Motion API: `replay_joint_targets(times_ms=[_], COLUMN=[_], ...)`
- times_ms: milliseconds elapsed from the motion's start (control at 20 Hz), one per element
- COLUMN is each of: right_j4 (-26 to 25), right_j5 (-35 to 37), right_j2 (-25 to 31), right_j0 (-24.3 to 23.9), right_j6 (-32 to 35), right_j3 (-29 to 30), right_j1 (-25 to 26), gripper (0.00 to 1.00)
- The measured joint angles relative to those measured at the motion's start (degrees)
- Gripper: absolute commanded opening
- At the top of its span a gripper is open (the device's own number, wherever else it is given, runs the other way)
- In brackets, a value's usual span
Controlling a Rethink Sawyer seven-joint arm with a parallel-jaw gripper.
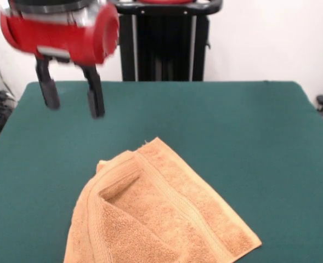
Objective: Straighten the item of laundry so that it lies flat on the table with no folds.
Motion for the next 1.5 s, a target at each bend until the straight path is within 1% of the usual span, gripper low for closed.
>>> replay_joint_targets(times_ms=[350, 950, 1000, 1500], right_j4=[-0.4, -1.1, -1.2, -1.5], right_j5=[-3.7, -11.1, -11.9, -12.4], right_j2=[0.0, 0.0, 0.0, 0.0], right_j0=[-0.1, -1.5, -1.9, -2.5], right_j6=[0.0, 0.0, 0.0, 0.0], right_j3=[1.9, 6.3, 6.7, 7.2], right_j1=[4.3, 7.8, 8.1, 8.2], gripper=[1.0, 1.0, 0.0, 0.0])
